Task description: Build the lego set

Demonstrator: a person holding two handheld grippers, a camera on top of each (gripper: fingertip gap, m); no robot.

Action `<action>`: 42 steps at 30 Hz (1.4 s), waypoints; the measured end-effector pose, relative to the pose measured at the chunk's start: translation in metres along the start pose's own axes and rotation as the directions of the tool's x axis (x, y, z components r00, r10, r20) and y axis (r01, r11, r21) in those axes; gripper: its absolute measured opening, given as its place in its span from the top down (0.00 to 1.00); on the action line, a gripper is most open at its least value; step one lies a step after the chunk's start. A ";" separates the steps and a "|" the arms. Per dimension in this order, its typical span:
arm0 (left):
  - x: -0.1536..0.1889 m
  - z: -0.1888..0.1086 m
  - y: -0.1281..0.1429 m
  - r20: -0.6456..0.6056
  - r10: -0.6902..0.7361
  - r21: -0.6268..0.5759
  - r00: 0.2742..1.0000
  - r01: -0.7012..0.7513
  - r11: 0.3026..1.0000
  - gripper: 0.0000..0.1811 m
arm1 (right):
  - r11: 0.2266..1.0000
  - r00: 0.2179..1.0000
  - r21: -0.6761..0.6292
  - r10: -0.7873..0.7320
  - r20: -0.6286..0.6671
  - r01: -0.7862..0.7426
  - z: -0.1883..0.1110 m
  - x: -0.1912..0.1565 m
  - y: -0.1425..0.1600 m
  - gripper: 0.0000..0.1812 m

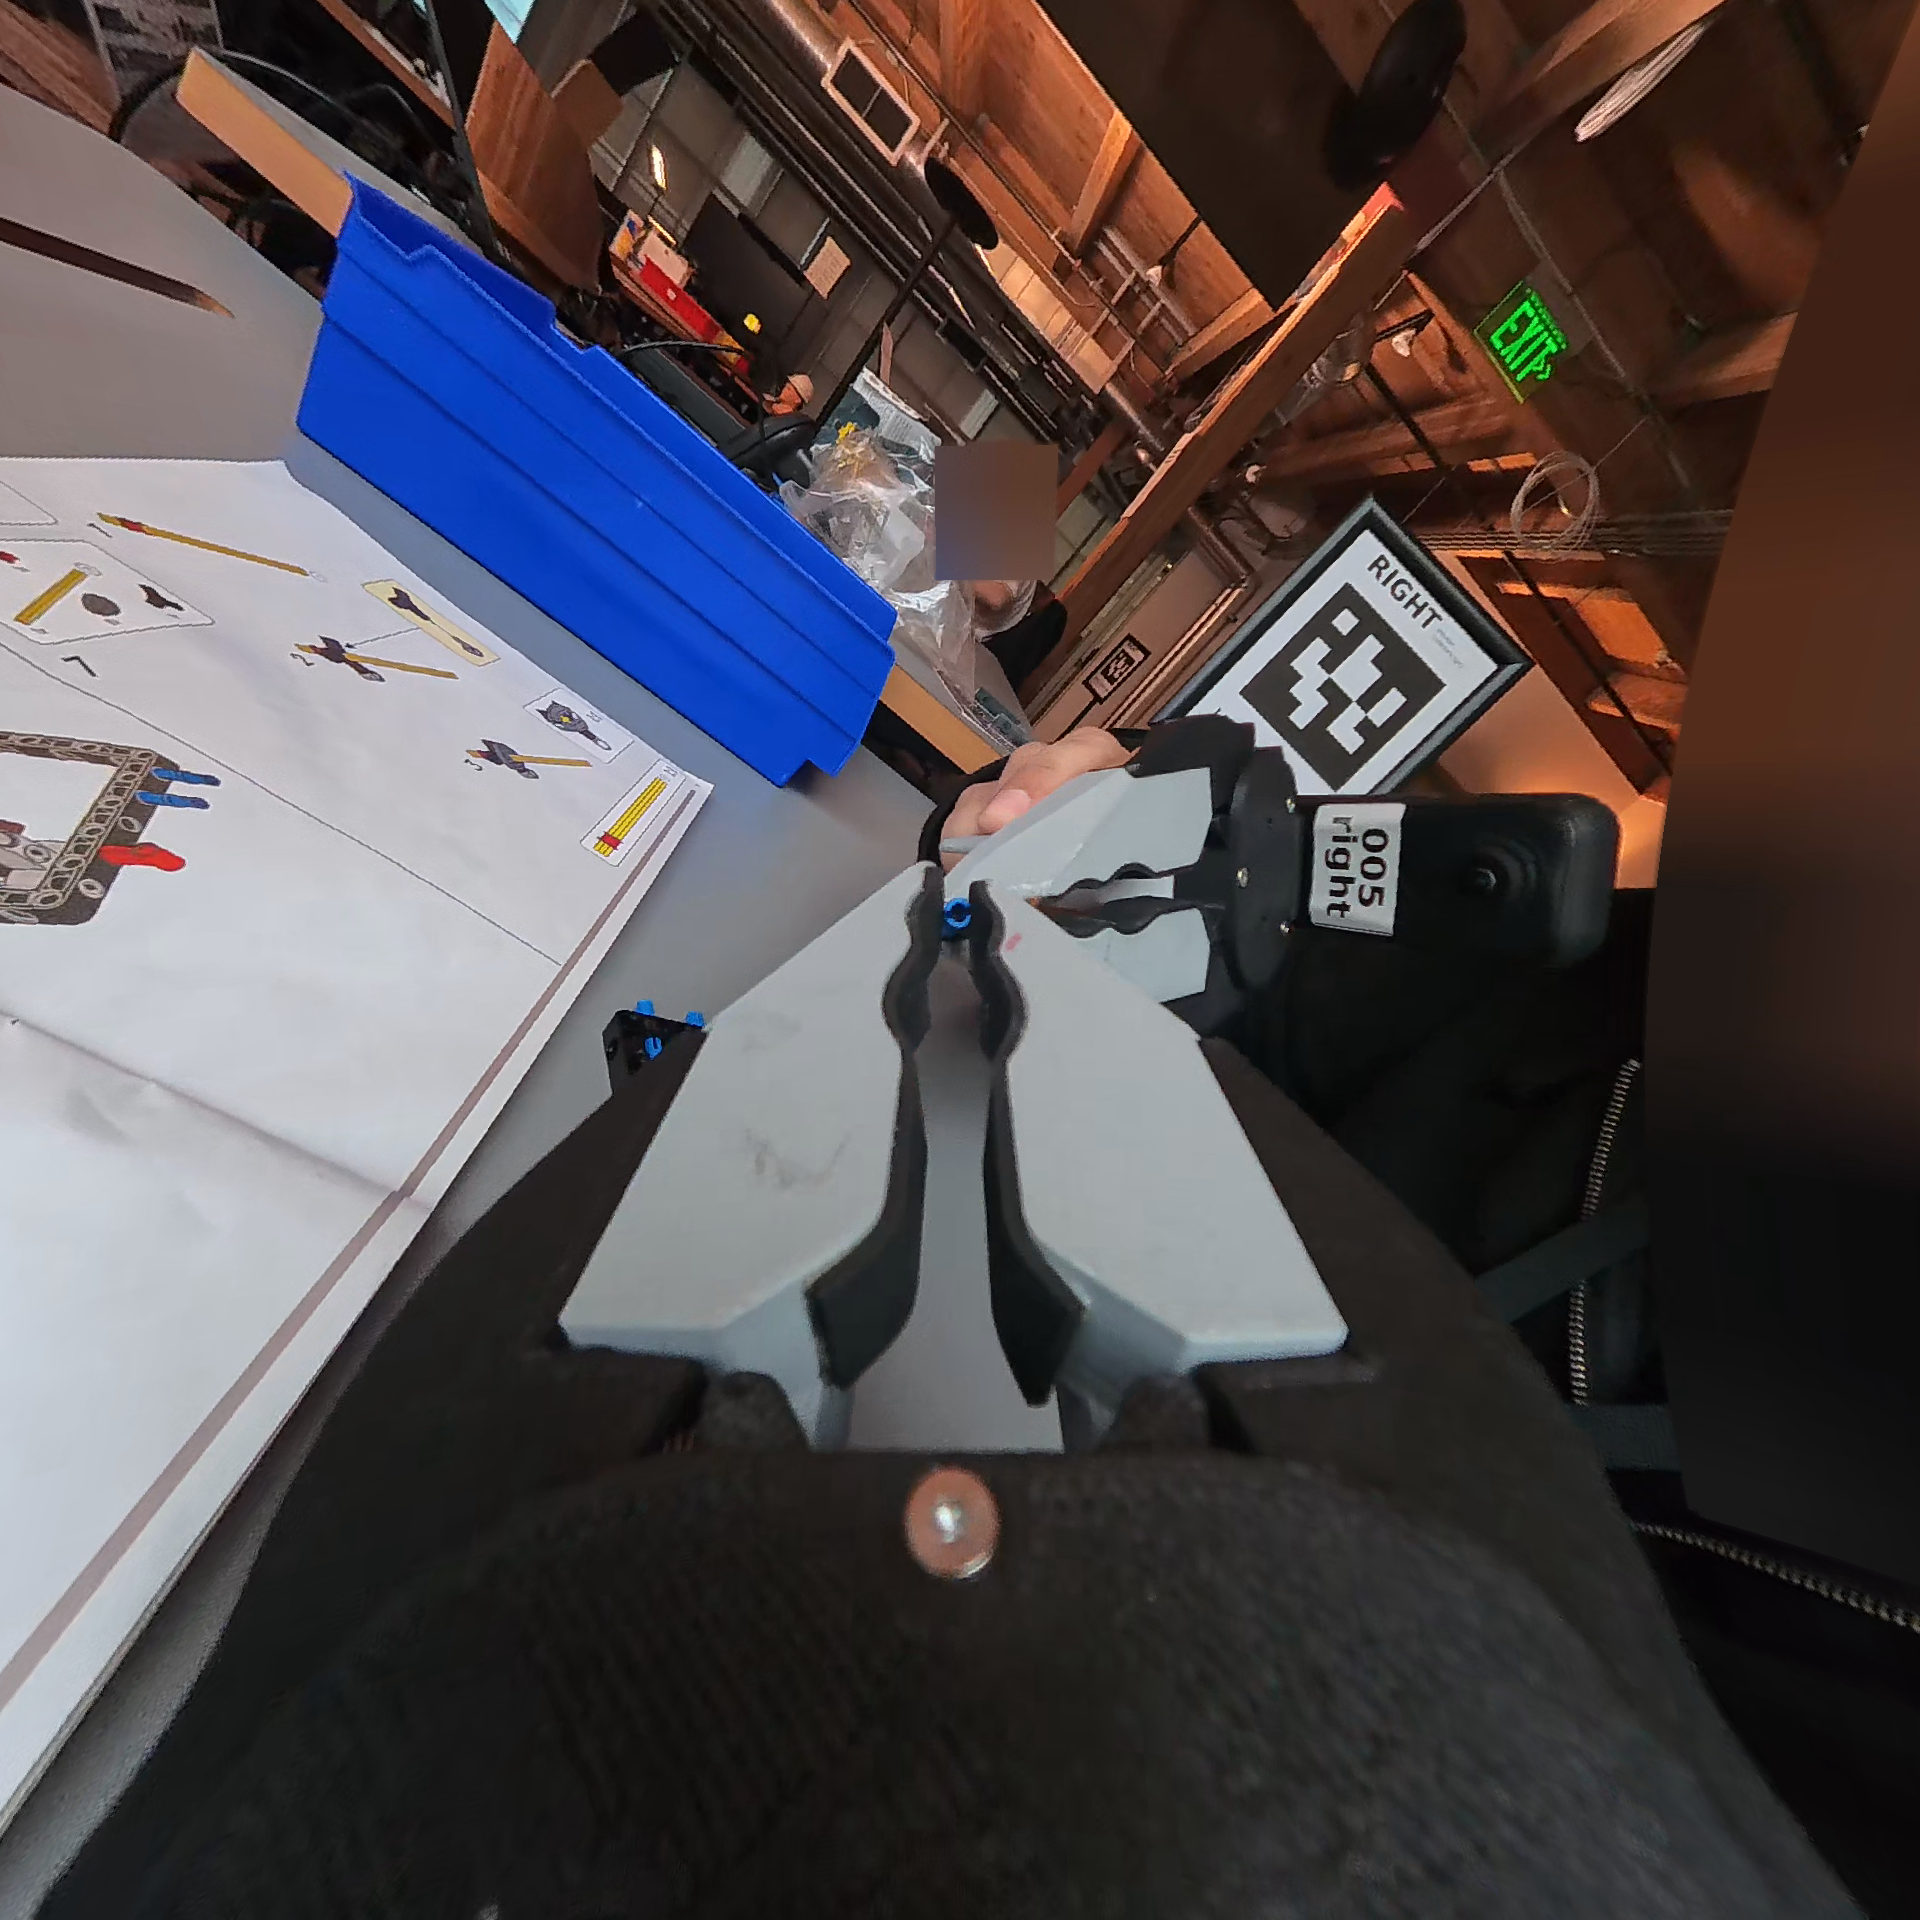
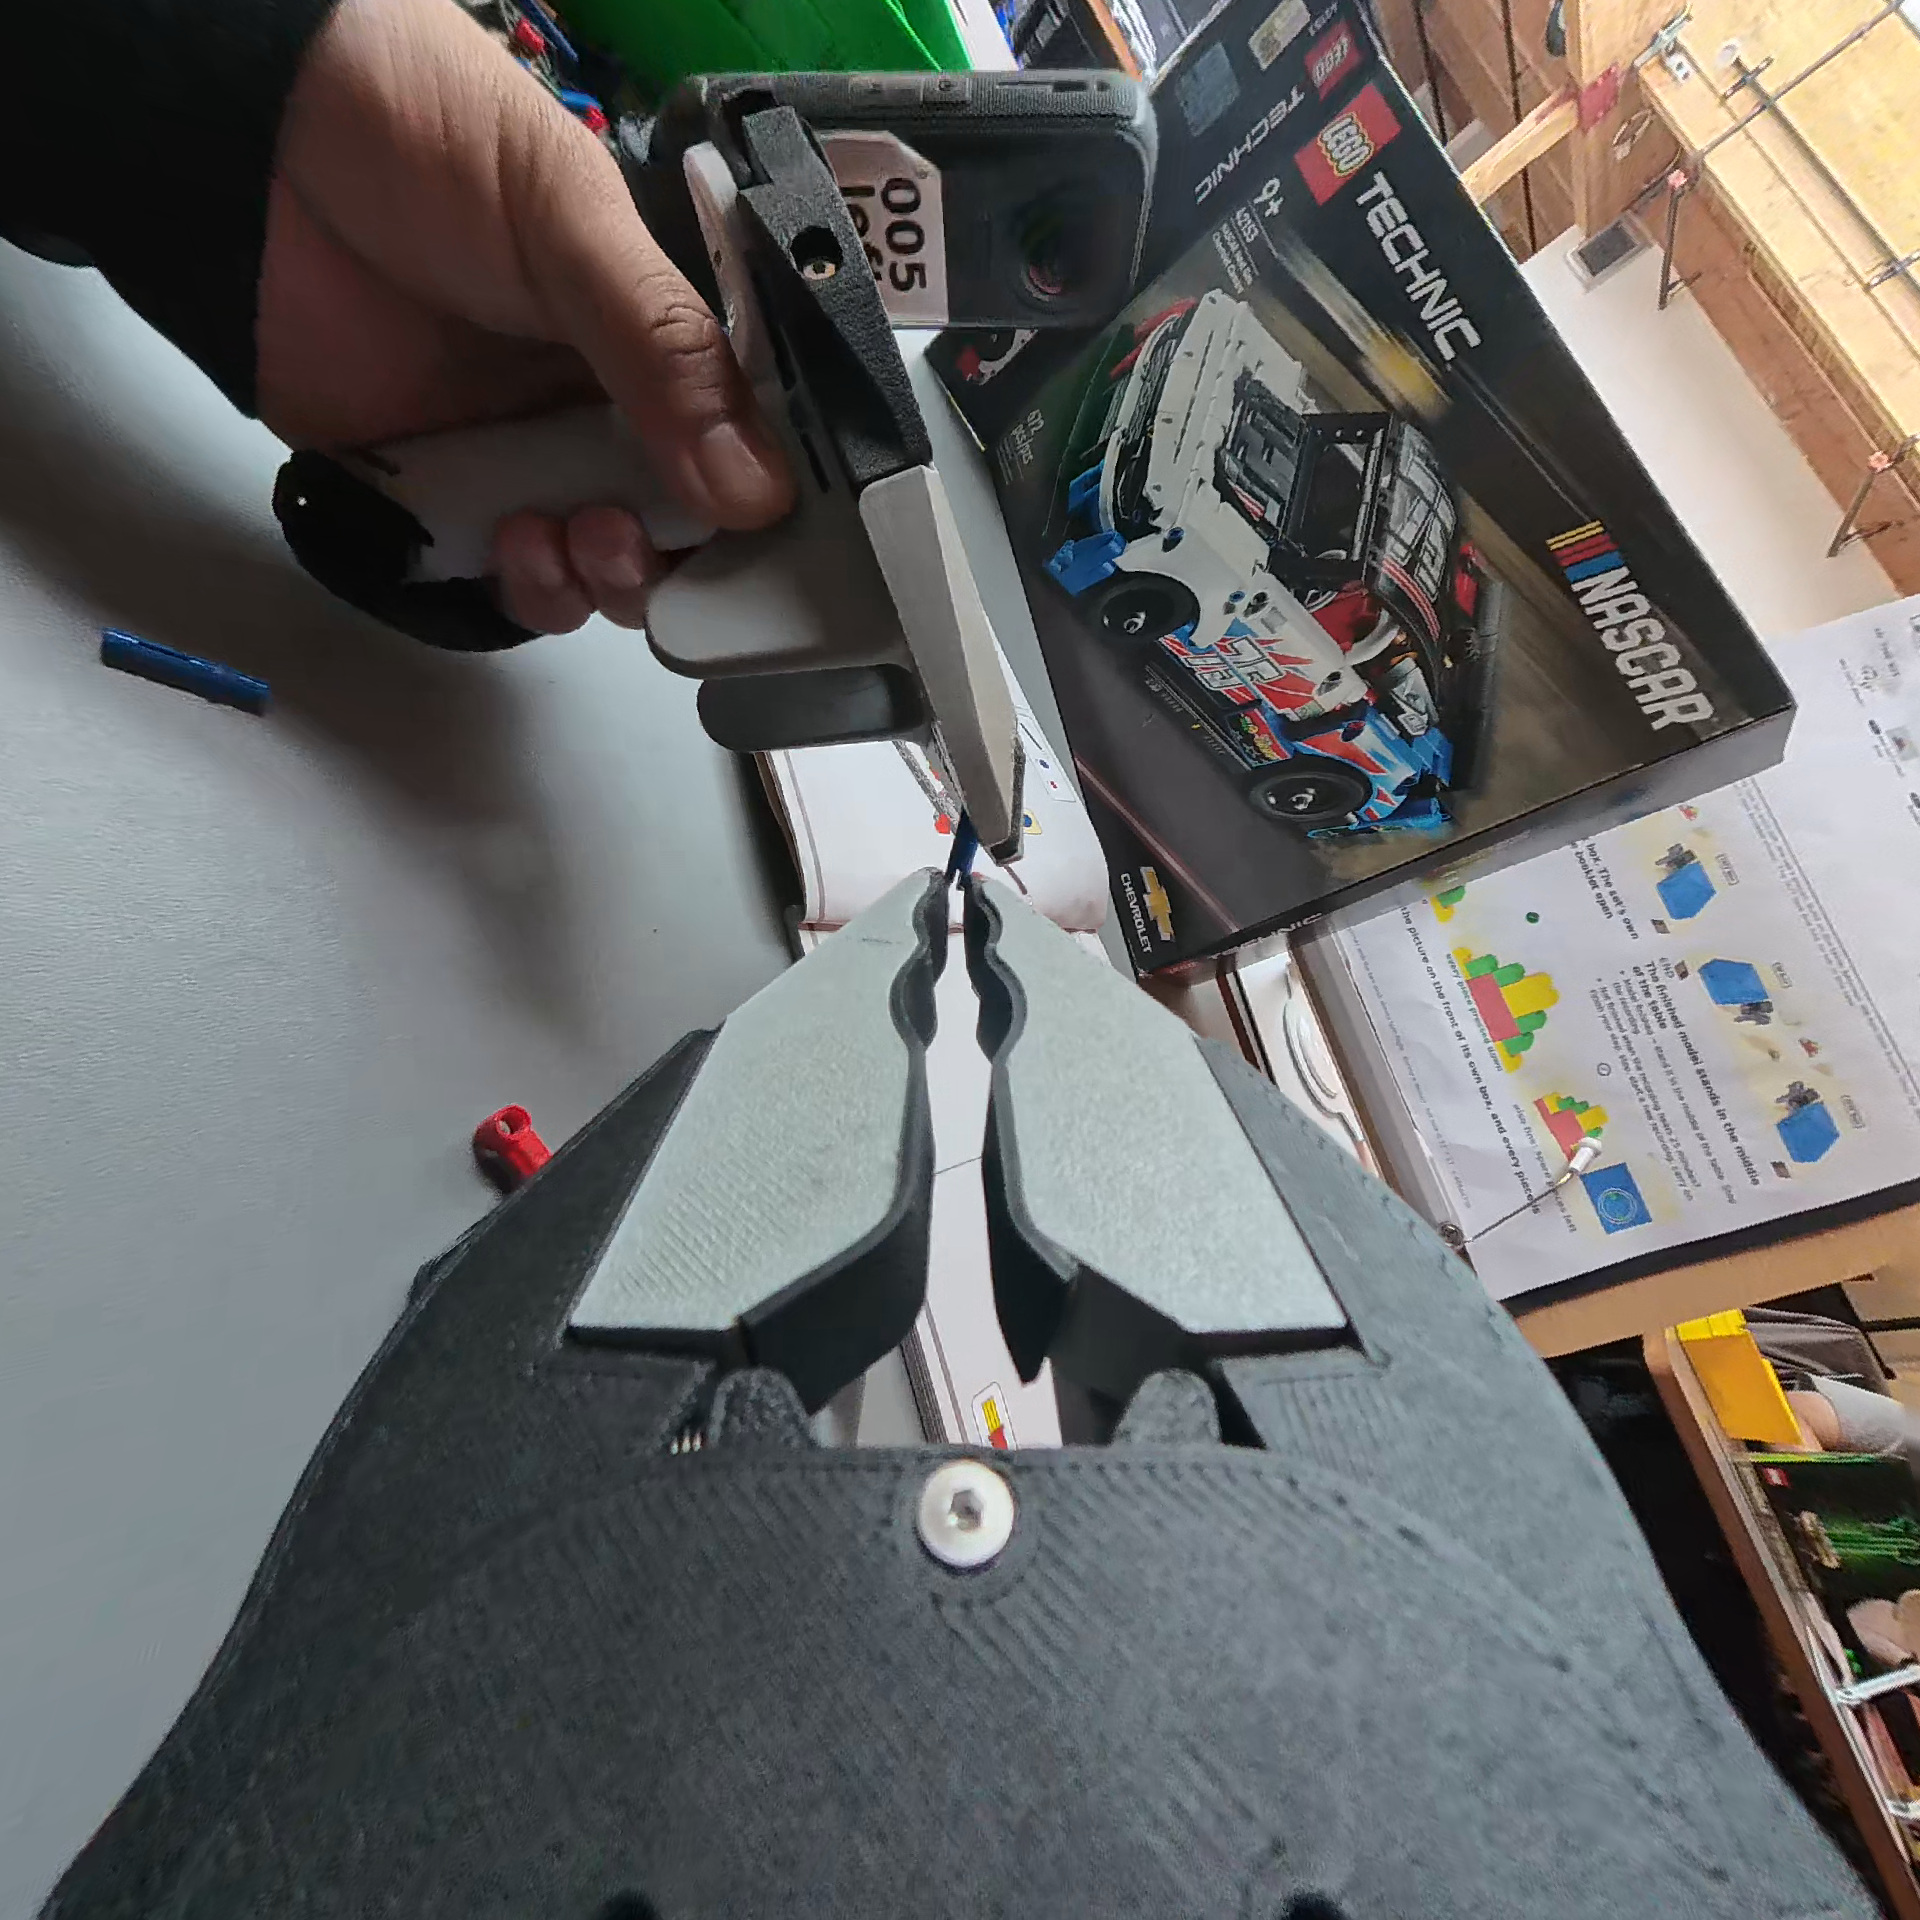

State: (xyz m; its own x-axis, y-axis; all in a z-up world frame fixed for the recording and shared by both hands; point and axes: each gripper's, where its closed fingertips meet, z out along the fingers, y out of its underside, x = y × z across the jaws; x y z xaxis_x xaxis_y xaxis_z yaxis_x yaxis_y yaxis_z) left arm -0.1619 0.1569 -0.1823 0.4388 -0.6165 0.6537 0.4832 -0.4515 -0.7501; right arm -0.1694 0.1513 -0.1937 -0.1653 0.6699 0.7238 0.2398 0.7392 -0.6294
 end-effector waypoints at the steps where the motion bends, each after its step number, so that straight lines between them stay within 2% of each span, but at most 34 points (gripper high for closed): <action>1: 0.000 0.000 0.000 0.000 0.002 0.001 1.000 -0.002 1.000 0.98 | 1.000 1.000 -0.001 0.003 0.002 -0.003 0.000 0.000 0.000 1.00; 33: -0.001 0.003 0.003 0.017 -0.001 0.026 1.000 0.000 1.000 0.98 | 0.998 0.999 -0.053 -0.037 0.004 0.037 -0.002 -0.001 0.006 1.00; 38: -0.007 -0.002 -0.001 0.045 0.028 -0.002 0.999 -0.028 1.000 0.98 | 0.996 0.995 0.006 0.084 0.058 -0.084 0.005 -0.001 0.004 1.00; 41: -0.018 -0.007 -0.003 0.096 0.075 -0.035 0.992 -0.072 0.997 0.98 | 0.984 0.979 0.013 0.176 0.102 -0.178 0.008 0.001 0.014 1.00; 42: -0.024 -0.010 -0.003 0.121 0.089 -0.054 0.989 -0.083 0.995 0.98 | 0.974 0.967 -0.002 0.224 0.123 -0.226 0.007 0.004 0.021 0.96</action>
State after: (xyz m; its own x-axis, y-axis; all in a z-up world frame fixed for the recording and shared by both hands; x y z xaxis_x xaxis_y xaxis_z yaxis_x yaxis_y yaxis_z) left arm -0.1821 0.1665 -0.1964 0.5690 -0.5715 0.5913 0.4030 -0.4329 -0.8063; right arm -0.1716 0.1693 -0.2060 -0.2240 0.8219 0.5238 0.2727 0.5688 -0.7759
